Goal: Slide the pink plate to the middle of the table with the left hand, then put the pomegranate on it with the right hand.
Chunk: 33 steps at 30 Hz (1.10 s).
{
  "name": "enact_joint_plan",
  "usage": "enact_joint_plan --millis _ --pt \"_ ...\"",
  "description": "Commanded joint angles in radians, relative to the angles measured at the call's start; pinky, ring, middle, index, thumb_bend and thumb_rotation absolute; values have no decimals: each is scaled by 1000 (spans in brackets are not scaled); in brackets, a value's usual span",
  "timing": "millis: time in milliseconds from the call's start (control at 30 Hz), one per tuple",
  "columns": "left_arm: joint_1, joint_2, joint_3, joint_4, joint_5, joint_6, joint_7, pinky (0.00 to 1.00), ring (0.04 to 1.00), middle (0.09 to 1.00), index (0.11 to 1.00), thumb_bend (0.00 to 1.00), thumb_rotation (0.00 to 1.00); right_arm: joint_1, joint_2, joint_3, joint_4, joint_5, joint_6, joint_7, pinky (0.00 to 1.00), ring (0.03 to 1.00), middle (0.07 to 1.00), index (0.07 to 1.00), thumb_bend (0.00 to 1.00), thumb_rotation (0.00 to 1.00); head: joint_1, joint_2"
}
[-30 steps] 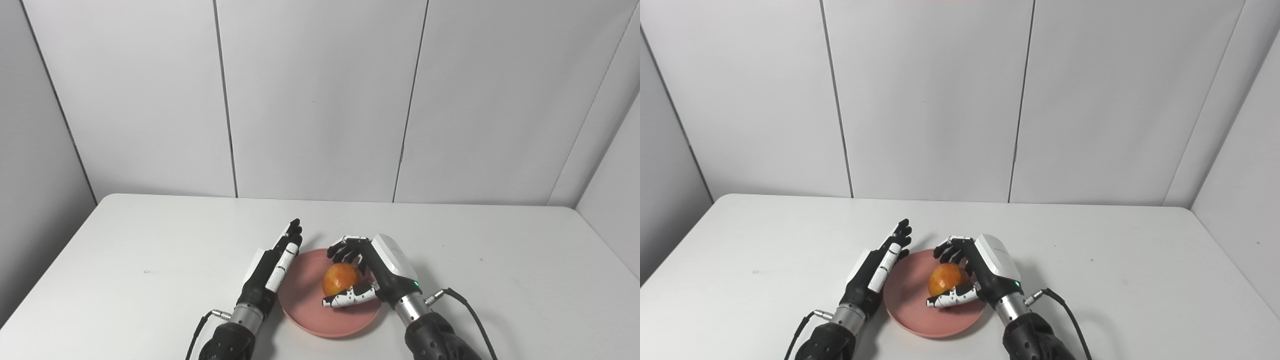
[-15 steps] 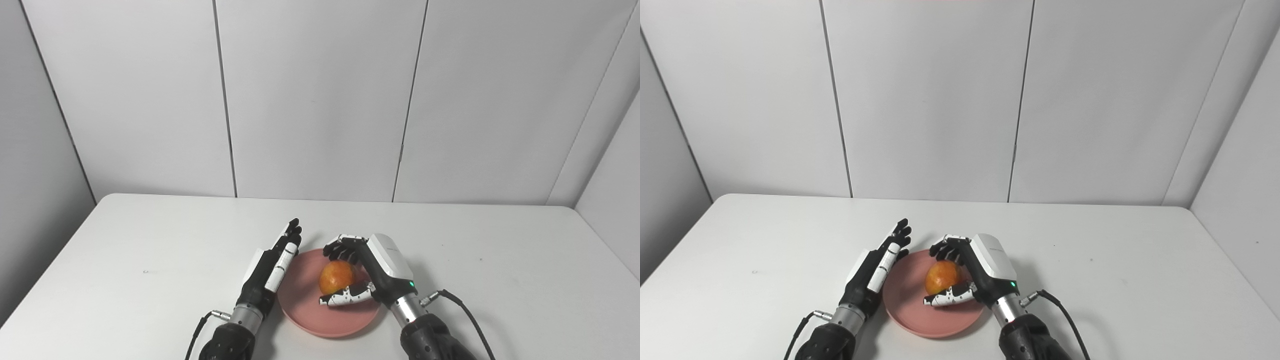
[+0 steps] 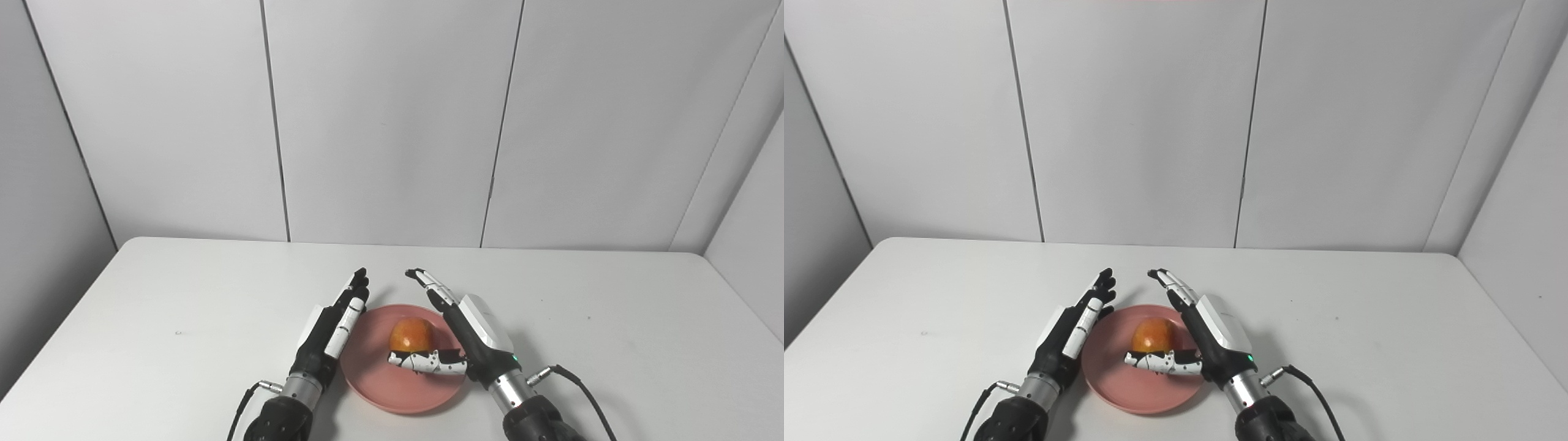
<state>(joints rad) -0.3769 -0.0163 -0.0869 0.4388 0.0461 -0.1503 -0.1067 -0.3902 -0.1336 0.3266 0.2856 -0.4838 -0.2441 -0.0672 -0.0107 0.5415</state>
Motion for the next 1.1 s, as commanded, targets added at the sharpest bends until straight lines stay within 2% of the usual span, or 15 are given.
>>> enact_joint_plan --millis 0,133,200,333,433,633,733,867,1067 --pt "14 -3 -2 0 -4 0 3 947 975 988 975 512 1000 -11 -2 -24 -44 38 -60 -3 900 967 989 973 606 694 2 1" --pt "14 -2 0 -2 -9 4 -2 946 975 988 977 515 1000 9 6 -57 -31 72 -116 -29 917 971 997 992 613 775 0 1" --pt "14 0 0 -3 -8 6 -1 942 974 986 979 520 1000 20 18 -85 -26 117 -121 -27 923 969 998 996 621 803 -1 3" --pt "14 3 4 -4 -7 2 1 938 974 986 980 519 1000 35 34 -129 -32 191 -88 -1 921 970 1000 1000 630 834 -6 5" --pt "16 5 5 -15 26 12 36 914 958 972 963 511 1000 37 28 -157 -41 231 -56 23 955 989 1000 1000 580 883 -7 8" --pt "12 4 24 -1 63 8 112 875 915 931 909 511 1000 27 27 -207 -9 262 -18 31 995 998 1000 1000 569 933 -9 8" --pt "4 15 32 22 32 -18 92 880 920 934 913 518 1000 22 27 -231 16 295 -6 43 999 1000 1000 1000 573 930 -11 9" --pt "-4 32 46 33 -28 -35 36 929 960 976 973 516 1000 18 30 -256 39 347 10 63 986 1000 1000 997 594 958 -13 10" --pt "-13 51 71 46 -61 -52 23 928 964 986 987 544 1000 9 46 -278 64 407 20 79 960 993 998 1000 541 955 -15 10"
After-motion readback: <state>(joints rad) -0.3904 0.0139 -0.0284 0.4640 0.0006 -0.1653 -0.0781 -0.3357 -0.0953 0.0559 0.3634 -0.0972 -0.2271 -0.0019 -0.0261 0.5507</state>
